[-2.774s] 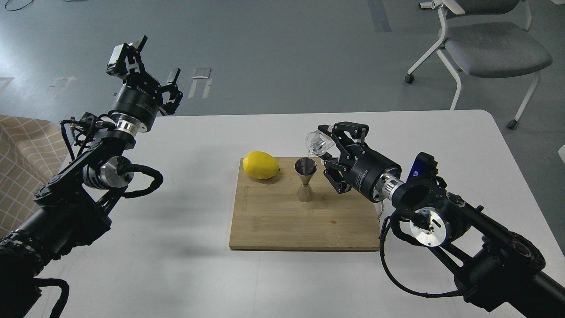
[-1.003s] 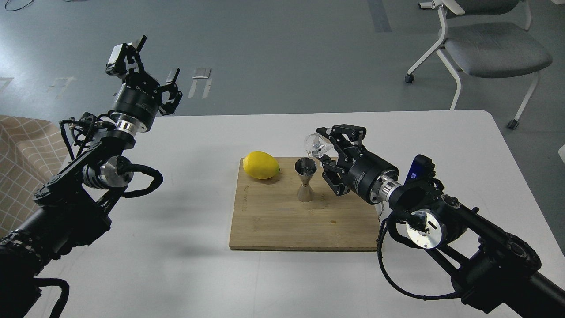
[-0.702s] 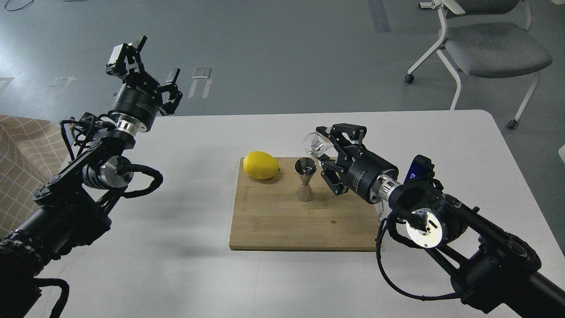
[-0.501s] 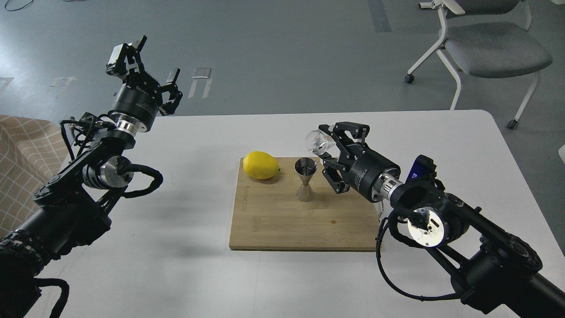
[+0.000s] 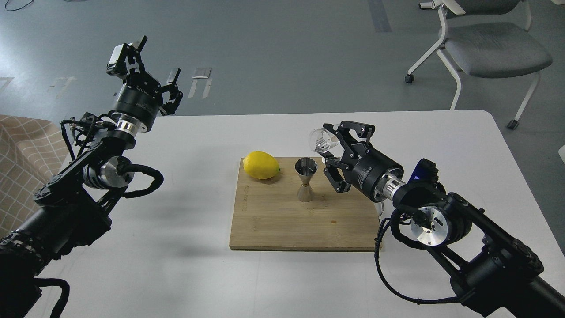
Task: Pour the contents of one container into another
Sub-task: 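Rotate the glass upright with the right gripper above the jigger, then carry the glass with the right gripper away from the board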
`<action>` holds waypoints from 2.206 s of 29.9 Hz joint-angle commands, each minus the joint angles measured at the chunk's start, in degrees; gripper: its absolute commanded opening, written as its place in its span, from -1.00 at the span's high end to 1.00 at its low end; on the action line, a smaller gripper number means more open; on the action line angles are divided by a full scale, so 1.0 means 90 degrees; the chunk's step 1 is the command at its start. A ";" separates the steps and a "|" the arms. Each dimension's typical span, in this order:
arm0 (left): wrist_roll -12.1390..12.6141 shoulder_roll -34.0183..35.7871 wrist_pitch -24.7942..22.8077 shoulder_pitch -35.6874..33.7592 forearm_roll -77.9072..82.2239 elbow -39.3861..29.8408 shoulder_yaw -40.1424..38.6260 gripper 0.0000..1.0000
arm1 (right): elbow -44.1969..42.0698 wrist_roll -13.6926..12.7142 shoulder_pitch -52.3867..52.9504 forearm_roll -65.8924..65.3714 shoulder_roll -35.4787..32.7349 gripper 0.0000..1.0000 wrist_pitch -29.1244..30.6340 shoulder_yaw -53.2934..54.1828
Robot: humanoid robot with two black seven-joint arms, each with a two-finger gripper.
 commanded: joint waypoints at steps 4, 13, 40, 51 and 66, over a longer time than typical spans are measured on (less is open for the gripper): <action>0.0000 0.0000 0.0000 0.0000 0.0000 0.0002 0.0000 -0.95 | -0.0001 0.0012 -0.0075 0.0058 0.0169 0.06 0.0010 0.0033; 0.0000 0.0000 0.0000 0.0000 0.0000 0.0002 0.0000 -0.95 | -0.0001 0.0022 -0.0075 0.0058 0.0169 0.06 0.0010 0.0033; 0.0000 -0.0020 0.0000 0.0000 0.0000 0.0002 0.0019 -0.95 | 0.0019 0.0022 -0.0446 0.1044 0.0364 0.05 0.0020 0.0901; 0.0000 -0.0039 0.0000 0.0000 0.0000 0.0002 0.0019 -0.95 | 0.0019 0.0012 -0.0827 0.1737 0.0725 0.03 0.0088 0.1565; 0.0000 -0.0049 0.0000 0.0010 0.0000 0.0002 0.0019 -0.95 | 0.0009 0.0002 -0.1335 0.2586 0.0960 0.02 0.0117 0.2639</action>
